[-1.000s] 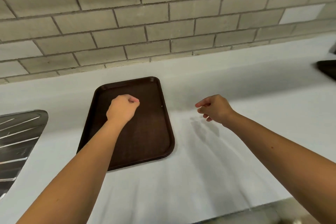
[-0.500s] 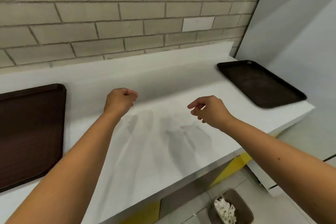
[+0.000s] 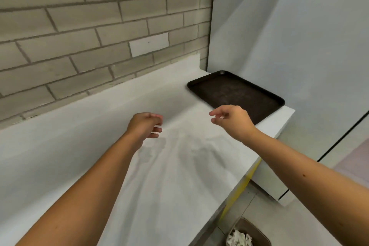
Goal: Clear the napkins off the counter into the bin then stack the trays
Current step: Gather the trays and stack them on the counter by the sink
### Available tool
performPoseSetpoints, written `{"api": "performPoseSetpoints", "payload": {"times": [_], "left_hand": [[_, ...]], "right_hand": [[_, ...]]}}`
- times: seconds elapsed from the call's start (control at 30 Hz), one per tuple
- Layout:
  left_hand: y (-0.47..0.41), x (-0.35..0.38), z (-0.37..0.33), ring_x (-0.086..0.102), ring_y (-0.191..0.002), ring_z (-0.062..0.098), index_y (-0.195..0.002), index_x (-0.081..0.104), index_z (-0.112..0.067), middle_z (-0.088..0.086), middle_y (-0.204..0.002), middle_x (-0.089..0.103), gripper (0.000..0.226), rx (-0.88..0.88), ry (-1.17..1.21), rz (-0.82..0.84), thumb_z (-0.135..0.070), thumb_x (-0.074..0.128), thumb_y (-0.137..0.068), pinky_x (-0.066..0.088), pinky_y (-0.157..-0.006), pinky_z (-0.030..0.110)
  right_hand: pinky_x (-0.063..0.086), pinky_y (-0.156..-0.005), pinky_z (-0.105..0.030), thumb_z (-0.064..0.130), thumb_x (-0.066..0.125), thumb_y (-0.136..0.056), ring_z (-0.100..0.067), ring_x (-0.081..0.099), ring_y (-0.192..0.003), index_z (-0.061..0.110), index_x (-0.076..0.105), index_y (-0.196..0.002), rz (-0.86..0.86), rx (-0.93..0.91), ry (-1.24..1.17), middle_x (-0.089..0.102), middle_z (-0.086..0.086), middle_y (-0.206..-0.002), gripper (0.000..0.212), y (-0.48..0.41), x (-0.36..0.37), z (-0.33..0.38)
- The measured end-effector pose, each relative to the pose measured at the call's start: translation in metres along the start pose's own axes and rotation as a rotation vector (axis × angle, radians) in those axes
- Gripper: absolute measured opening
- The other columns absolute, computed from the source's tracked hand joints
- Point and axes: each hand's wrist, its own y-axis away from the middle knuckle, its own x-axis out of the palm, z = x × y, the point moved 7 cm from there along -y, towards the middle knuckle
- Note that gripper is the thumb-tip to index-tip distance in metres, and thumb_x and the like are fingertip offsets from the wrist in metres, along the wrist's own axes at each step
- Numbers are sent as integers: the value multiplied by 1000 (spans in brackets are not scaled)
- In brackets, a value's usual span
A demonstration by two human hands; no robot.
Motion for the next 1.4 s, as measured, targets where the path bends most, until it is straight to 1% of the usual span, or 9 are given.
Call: {"api": "performPoseSetpoints", "payload": {"times": [0.2,0.27,0.4,0.5,0.6,0.77,1.07,1.27,1.4], "left_hand": [[-46,67,-13,69,-78,22,-102,68,-9,7,-98,67,13,-62,-19,109,-12,63,-90,60,-70,35],[-64,83,-16,69,-83,24,-108,66,-8,8,-105,68,18,-76,1,81,-11,64,-90,60,-70,35],[-101,116,-21,68,-87,26,-116,60,-7,12,-113,66,29,-125,43,22,-11,67,-88,60,-71,37],[-124,146,-21,69,-91,27,-122,56,-6,13,-113,66,38,-166,8,4,-13,69,-87,60,-77,41],[-139,177,-18,69,-90,25,-128,52,-9,12,-111,65,47,-203,-51,16,-18,71,-87,60,-76,39],[-155,221,-13,68,-91,24,-134,46,-14,14,-118,62,53,-247,-124,13,-22,71,-87,60,-78,36],[-176,245,-7,70,-80,21,-122,51,-12,12,-99,67,36,-256,-220,-10,-16,67,-90,57,-61,28],[-179,245,-2,71,-76,26,-108,51,-7,19,-97,67,24,-302,-264,-2,-12,66,-90,61,-75,38],[-176,224,0,71,-73,26,-108,54,-8,13,-88,65,23,-325,-280,-42,-9,67,-89,61,-73,36]], "right_hand": [[52,-76,-25,23,69,-87,-11,62,-88,23,70,-109,-52,137,-14,66,4,-97,21,-62,-40,-67],[50,-85,-27,23,70,-87,-12,60,-95,23,68,-113,-64,157,-18,63,4,-102,26,-88,-53,-90],[45,-86,-27,23,71,-86,-15,56,-106,22,61,-124,-70,155,1,59,1,-115,39,-149,-77,-128],[44,-94,-32,23,69,-87,-21,53,-119,20,52,-135,-84,187,32,55,-3,-129,51,-193,-99,-160],[40,-105,-38,22,67,-89,-30,48,-128,16,42,-143,-72,248,120,47,-9,-143,60,-228,-118,-196],[36,-111,-45,26,66,-90,-38,40,-133,10,32,-149,42,360,296,37,-18,-149,70,-265,-134,-256],[42,-100,-40,23,59,-94,-40,49,-122,0,44,-138,87,366,427,49,-24,-136,53,-286,-129,-288],[42,-100,-38,23,57,-96,-37,52,-121,3,51,-135,95,357,388,56,-19,-133,45,-290,-128,-281],[45,-94,-36,25,56,-96,-35,57,-112,10,59,-126,91,354,354,62,-15,-124,34,-286,-124,-270]]}}
